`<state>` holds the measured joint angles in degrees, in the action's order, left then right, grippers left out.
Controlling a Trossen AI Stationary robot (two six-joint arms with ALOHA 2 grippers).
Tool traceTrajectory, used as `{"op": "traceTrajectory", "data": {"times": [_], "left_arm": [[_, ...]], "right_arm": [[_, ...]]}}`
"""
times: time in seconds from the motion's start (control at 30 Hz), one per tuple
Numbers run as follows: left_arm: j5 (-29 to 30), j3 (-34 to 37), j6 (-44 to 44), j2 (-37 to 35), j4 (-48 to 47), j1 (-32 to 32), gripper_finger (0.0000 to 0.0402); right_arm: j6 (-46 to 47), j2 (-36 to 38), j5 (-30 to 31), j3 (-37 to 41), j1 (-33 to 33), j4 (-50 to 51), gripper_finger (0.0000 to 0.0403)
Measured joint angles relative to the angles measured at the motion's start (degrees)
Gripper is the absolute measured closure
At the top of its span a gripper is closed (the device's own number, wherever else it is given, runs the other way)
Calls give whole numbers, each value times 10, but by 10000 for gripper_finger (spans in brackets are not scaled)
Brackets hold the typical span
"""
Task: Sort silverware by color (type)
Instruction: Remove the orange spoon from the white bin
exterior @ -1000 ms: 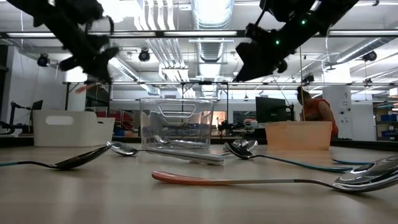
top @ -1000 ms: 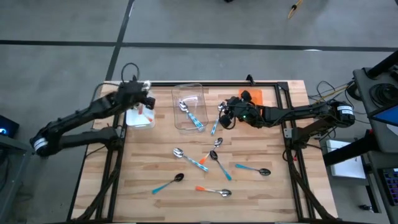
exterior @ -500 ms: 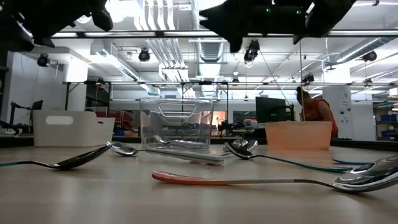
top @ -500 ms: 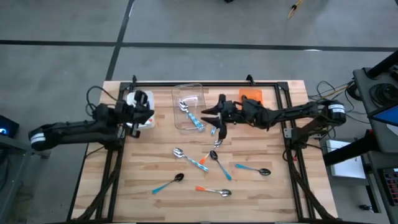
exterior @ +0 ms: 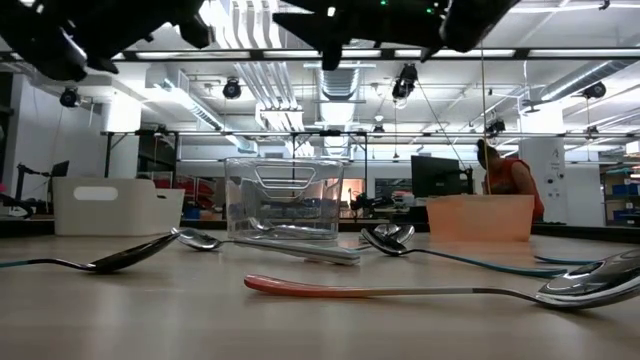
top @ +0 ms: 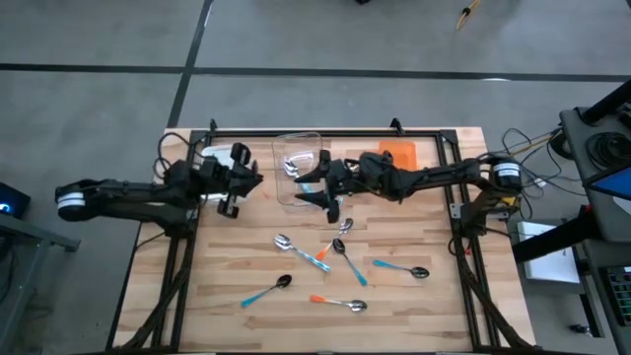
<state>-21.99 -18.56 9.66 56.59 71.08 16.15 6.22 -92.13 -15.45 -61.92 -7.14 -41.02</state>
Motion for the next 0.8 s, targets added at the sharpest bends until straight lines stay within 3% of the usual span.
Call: {"op": "traceTrajectory", "data": {"times": [0.3,0.57,0.8], "left_arm": [[0,-60,-26,75,2,-11,401],[5,-90,-32,113,3,-11,401],[7,-134,-32,156,5,-11,401]], "right_arm": [[-29,-60,-2,-87,2,78,200],[-40,-62,9,-91,2,77,200],[-69,-62,62,-91,4,77,215]]}}
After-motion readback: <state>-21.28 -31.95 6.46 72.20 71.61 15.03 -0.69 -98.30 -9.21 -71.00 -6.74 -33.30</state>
